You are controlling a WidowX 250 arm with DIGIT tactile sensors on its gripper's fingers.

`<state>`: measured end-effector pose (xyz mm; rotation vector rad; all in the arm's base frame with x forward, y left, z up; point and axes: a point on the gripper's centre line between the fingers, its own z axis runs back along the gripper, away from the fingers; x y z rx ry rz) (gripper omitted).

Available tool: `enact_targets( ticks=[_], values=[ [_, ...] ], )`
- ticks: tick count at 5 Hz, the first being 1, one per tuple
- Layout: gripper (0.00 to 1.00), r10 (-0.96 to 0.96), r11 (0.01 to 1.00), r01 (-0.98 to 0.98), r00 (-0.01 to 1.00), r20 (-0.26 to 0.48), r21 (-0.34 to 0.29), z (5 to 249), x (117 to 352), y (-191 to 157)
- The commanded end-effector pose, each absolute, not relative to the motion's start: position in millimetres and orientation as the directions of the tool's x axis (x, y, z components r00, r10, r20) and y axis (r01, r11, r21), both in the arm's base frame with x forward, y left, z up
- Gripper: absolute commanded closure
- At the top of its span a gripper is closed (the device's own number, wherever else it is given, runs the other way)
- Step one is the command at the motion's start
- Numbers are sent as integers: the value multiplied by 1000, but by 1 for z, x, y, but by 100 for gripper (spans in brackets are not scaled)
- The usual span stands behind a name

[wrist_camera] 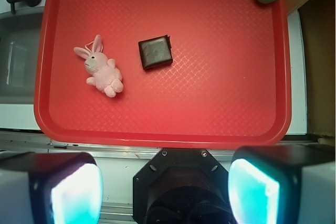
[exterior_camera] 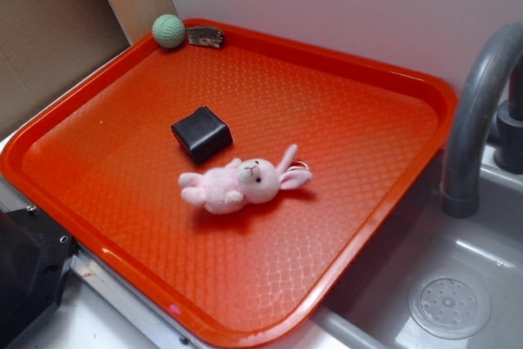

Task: Grab the green ball.

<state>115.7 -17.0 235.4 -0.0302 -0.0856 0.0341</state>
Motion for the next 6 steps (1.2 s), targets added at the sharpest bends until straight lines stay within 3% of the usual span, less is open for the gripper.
enact_targets(
  ticks=[1,2,3,4,5,6],
  values=[
    [0,35,999,-33,996,85,-32,235,116,-17],
    [0,265,954,-290,934,239,78,193,166,26],
    [0,473,851,-524,791,388,31,176,209,66],
    [0,558,786,-619,716,420,11,152,243,94],
    [0,526,832,-555,769,363,-28,128,269,108],
    [0,526,832,-555,769,363,-28,128,269,108]
  ],
)
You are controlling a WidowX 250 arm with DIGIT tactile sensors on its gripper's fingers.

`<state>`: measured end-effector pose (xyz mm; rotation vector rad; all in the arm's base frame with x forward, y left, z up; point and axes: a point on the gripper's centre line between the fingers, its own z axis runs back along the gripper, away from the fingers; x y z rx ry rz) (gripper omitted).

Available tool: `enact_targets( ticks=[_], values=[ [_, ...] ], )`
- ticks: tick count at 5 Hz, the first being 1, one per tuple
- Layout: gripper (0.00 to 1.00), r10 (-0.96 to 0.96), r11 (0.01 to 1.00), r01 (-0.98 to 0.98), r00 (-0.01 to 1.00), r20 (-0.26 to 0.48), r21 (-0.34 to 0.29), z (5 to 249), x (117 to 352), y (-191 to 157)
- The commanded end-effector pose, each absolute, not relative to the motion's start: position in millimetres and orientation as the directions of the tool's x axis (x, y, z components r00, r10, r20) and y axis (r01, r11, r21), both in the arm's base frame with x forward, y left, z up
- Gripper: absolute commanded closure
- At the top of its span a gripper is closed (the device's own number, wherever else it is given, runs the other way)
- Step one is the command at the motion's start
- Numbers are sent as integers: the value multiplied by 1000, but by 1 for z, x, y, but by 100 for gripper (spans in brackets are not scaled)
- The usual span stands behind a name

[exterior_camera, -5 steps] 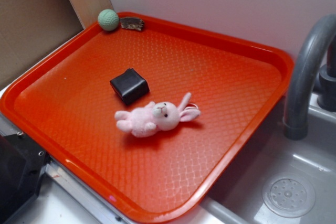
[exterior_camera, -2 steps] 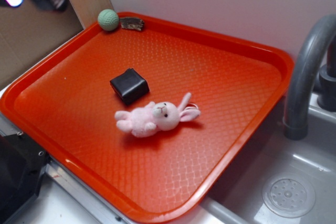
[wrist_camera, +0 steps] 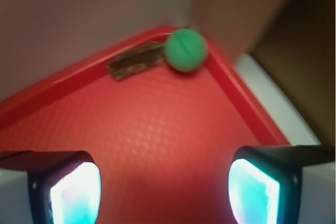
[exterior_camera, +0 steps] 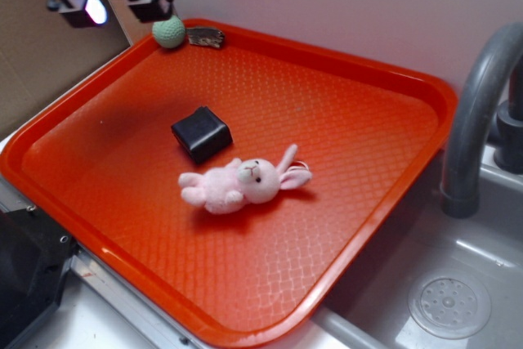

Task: Grab the green ball.

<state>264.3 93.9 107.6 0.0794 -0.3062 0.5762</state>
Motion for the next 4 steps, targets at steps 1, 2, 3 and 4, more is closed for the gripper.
enact_targets(
  ticks=[1,2,3,4],
  values=[
    [0,526,832,-555,769,363,-28,128,269,108],
    [0,526,832,-555,769,363,-28,128,269,108],
    [0,526,832,-555,769,363,-28,128,269,108],
    [0,546,797,-603,727,417,7,111,289,139]
  ],
)
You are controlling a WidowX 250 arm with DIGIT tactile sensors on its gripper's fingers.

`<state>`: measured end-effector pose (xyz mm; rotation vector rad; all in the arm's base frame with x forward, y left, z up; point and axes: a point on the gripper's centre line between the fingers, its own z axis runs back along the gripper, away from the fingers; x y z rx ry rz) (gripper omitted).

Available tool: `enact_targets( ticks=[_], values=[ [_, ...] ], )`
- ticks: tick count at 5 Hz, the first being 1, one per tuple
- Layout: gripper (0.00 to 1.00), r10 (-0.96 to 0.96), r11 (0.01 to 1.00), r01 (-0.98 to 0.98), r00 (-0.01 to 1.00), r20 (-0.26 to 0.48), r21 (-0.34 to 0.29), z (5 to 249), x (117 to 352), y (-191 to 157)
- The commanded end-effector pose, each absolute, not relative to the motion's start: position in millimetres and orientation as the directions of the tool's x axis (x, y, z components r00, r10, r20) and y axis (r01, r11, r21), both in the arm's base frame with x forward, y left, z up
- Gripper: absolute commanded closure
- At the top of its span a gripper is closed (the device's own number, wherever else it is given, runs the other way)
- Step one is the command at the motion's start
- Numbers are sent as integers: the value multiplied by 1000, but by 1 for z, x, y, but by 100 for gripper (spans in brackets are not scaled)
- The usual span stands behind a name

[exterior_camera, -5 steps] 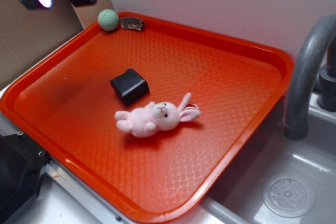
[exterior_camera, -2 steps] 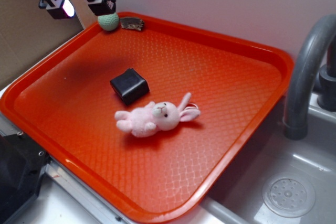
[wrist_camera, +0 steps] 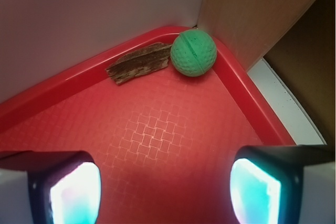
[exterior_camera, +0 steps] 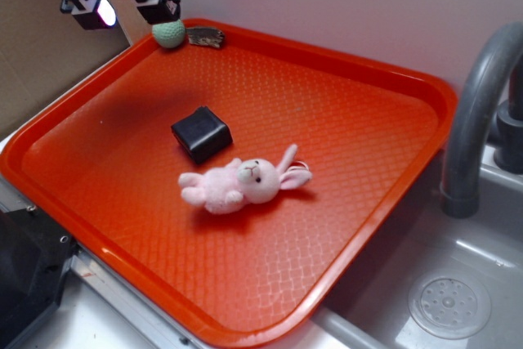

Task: Grab the green ball.

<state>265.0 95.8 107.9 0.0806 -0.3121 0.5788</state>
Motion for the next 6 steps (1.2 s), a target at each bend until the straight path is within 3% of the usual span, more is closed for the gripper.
enact_targets(
  ticks=[1,5,6],
  values=[
    [0,541,774,-632,699,468,50,100,307,159],
    [0,513,747,-654,680,524,116,80,323,183],
    [100,509,767,-631,708,488,117,69,322,171]
  ],
)
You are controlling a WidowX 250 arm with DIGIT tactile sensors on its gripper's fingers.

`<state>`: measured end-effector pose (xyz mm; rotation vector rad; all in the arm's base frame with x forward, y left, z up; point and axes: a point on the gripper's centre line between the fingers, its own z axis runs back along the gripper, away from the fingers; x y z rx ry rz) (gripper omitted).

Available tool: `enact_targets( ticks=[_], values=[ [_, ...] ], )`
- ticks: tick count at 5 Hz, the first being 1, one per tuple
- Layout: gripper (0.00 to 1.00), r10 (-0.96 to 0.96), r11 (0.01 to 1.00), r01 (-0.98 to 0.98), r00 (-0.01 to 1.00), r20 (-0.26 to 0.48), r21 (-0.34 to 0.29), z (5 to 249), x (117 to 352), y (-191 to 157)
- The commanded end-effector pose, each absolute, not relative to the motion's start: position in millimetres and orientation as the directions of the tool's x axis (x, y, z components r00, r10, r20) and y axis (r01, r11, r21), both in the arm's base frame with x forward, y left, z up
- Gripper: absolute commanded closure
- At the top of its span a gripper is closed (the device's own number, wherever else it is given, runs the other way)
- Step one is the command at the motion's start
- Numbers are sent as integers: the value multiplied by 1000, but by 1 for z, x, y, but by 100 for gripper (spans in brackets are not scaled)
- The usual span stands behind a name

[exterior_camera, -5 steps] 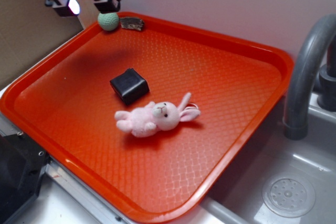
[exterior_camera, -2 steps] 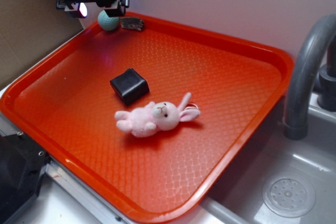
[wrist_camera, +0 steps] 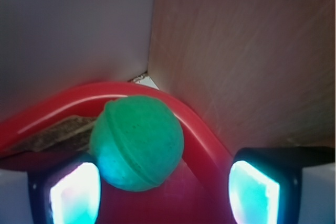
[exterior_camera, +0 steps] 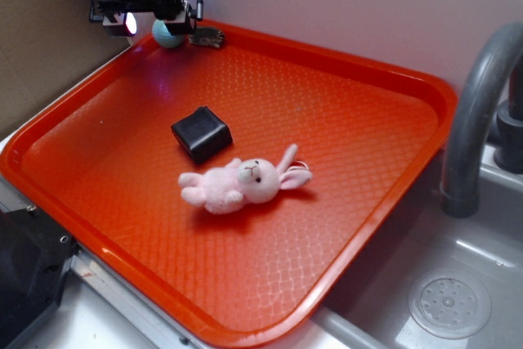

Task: Grab the green ball.

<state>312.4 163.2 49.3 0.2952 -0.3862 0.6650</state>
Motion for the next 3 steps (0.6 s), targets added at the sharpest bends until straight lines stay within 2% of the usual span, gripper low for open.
enact_targets(
  ticks=[1,2,3],
  values=[
    [100,475,807,-580,749,462,111,55,322,154],
    [100,469,804,-579,758,454,135,39,330,153],
    [100,474,803,-583,753,457,127,40,332,154]
  ],
)
